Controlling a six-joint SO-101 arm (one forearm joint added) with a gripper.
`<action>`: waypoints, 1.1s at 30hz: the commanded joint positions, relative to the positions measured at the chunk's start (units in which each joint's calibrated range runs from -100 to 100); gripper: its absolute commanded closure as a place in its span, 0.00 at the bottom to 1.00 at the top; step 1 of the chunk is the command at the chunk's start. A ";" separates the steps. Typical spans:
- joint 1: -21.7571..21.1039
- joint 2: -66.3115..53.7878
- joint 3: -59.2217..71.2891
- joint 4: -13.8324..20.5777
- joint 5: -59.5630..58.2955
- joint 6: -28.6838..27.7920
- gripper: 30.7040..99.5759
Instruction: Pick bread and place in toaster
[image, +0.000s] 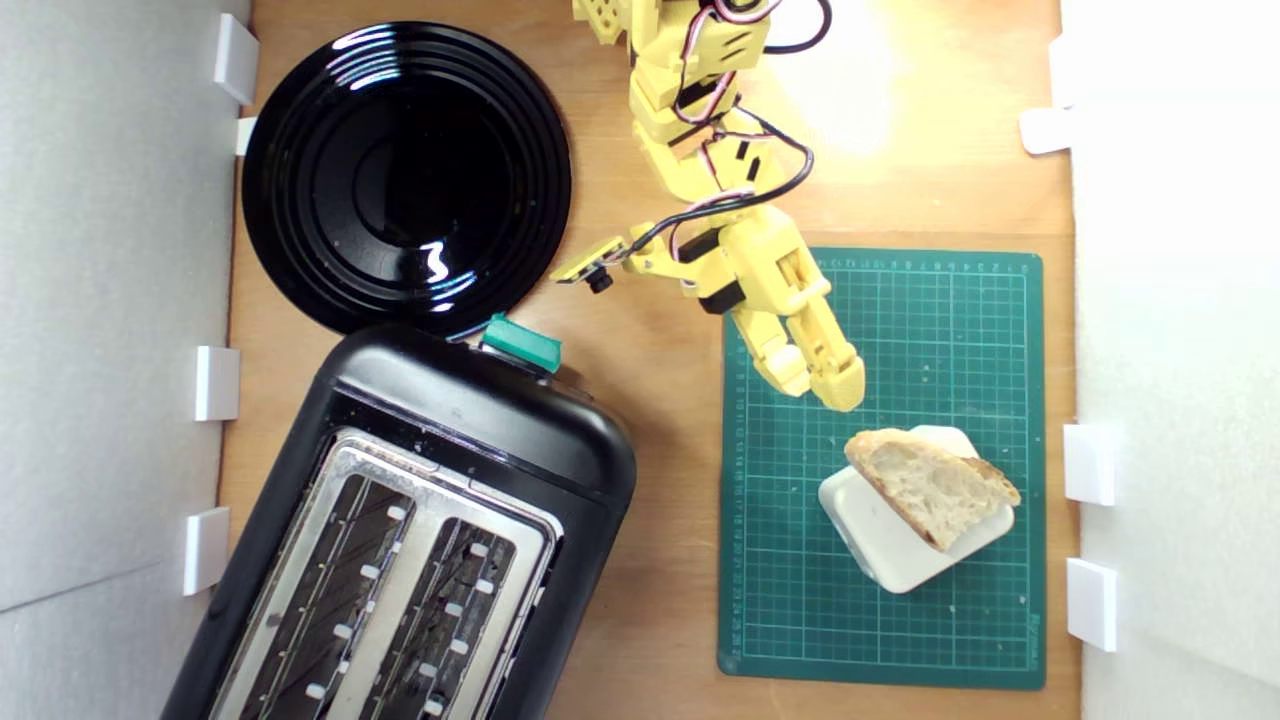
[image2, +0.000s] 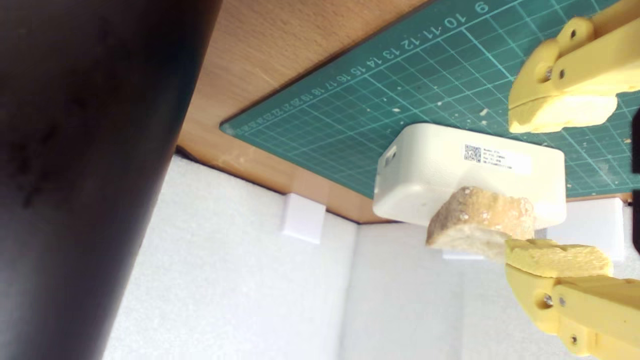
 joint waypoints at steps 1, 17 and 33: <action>-0.76 -0.90 -1.65 -0.03 -1.92 -0.01 0.28; -4.14 0.01 -5.55 -0.94 -1.75 -0.12 0.28; -8.58 4.67 -12.73 -7.83 -1.57 0.41 0.28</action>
